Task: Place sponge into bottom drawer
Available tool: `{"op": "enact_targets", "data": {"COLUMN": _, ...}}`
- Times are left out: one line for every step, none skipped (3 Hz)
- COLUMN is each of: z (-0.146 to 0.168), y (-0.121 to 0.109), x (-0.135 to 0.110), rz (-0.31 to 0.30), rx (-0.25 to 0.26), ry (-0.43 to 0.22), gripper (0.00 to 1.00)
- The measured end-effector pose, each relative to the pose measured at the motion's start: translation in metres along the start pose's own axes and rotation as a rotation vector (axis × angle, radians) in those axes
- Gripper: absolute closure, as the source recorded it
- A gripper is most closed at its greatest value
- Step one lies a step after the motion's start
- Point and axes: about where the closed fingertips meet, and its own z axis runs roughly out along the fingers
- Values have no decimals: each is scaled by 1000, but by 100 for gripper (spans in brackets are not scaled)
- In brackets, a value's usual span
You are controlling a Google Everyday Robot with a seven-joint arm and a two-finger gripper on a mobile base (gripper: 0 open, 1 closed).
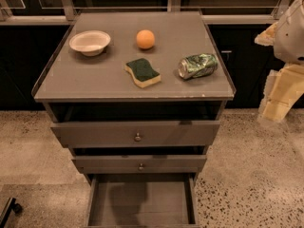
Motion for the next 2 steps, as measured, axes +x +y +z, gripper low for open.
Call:
{"op": "enact_targets", "data": {"z": 0, "y": 0, "x": 0, "rz": 0, "rx": 0, "ry": 0, "gripper": 0}}
{"op": "enact_targets", "data": {"z": 3, "y": -6, "x": -6, "rz": -6, "rx": 1, "ry": -27, "gripper": 0}}
